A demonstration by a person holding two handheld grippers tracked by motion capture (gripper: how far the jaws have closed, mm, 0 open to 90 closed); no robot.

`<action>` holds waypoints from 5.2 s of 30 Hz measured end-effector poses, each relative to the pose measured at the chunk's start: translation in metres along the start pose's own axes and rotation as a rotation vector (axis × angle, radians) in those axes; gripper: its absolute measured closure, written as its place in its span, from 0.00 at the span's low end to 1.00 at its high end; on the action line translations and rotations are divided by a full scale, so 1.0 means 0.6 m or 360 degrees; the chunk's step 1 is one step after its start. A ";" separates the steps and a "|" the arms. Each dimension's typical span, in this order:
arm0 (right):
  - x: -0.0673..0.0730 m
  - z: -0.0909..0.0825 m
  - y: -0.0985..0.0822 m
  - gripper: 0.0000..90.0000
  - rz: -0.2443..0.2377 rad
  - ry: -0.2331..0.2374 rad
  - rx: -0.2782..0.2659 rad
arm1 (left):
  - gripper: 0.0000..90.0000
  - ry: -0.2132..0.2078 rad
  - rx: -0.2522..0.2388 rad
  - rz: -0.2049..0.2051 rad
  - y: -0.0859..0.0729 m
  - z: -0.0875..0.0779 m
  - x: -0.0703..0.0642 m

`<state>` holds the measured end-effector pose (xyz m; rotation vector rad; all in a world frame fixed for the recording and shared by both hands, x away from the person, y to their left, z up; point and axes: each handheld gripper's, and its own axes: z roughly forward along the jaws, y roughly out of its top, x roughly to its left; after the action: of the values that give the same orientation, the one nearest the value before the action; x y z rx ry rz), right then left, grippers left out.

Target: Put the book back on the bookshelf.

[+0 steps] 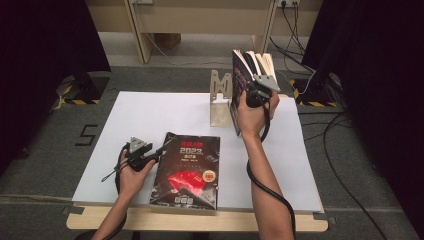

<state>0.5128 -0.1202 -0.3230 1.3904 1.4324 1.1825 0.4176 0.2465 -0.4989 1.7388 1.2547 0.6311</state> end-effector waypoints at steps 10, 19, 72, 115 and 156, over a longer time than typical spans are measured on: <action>0.001 -0.017 -0.004 0.90 -0.0090 -0.0042 0.0050 | 0.56 0.0004 -0.0004 0.0011 0.000 0.000 -0.001; -0.010 -0.071 -0.004 0.88 -0.0128 -0.0083 -0.0022 | 0.56 0.0008 0.0001 0.0017 0.000 0.000 -0.002; -0.001 0.027 0.013 0.77 -0.0017 0.0051 0.0143 | 0.56 0.0002 0.0006 0.0025 0.000 0.000 -0.001; -0.001 0.008 0.011 0.80 -0.0058 -0.0103 0.0136 | 0.56 -0.0005 0.0012 0.0042 0.000 -0.001 -0.003; -0.015 -0.033 -0.011 0.72 -0.0053 -0.0082 0.0150 | 0.55 -0.0004 0.0007 0.0032 0.000 0.001 -0.003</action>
<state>0.4926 -0.1309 -0.3251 1.4450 1.4857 1.0625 0.4174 0.2443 -0.4989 1.7576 1.2390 0.6383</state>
